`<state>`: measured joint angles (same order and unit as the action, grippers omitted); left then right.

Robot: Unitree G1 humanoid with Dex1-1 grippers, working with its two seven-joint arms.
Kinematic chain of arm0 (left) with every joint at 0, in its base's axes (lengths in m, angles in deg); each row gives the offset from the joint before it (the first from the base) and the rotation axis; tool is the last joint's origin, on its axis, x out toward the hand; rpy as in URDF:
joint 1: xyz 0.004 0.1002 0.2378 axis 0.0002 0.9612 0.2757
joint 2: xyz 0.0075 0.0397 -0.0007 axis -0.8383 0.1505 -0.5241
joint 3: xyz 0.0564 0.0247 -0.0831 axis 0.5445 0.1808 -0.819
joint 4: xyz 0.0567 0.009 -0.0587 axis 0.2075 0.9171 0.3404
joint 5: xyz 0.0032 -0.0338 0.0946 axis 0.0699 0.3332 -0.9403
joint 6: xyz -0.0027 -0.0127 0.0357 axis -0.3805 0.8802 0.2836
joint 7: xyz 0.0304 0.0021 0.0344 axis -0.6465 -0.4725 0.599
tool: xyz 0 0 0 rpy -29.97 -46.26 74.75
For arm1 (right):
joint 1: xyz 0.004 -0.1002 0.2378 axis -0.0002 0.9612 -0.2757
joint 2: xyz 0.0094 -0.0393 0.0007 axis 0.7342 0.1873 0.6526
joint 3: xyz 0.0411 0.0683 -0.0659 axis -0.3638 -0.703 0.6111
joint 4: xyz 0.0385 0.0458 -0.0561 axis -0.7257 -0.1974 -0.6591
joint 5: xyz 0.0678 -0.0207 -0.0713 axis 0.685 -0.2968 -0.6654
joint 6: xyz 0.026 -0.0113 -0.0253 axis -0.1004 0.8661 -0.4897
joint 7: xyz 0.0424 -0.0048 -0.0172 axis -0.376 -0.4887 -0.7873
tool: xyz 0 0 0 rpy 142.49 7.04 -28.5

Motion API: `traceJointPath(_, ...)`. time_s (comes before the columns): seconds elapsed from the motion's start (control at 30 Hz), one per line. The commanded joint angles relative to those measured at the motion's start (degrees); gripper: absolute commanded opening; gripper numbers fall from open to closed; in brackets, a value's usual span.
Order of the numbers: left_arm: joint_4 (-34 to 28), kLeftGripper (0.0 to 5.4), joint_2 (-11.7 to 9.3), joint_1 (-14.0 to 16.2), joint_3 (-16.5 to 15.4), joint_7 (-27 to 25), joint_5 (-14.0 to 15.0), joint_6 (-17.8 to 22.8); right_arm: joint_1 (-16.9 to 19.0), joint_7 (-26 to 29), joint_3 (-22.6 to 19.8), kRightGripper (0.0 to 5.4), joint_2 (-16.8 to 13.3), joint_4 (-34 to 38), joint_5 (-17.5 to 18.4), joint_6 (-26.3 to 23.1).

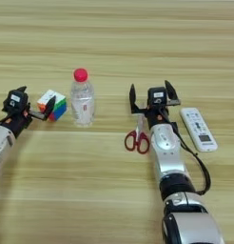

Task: Move the objects on the table

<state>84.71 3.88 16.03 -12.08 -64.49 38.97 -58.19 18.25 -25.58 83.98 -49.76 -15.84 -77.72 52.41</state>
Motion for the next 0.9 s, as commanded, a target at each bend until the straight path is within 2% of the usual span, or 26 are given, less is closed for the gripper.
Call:
traceJointPath(0.03, 3.22, 5.39, 0.7, -2.41, 0.9, -0.61, -0.9, -0.95, -0.52, -0.42, 0.07, 5.4, 0.27, 0.82, -0.19, -0.63)
traceJointPath(0.9, 20.58, 5.39, 1.75, -8.5, 0.99, -0.55, -2.65, -7.05, -0.24, -0.57, 0.16, 5.4, 0.47, 1.72, -0.27, -1.08)
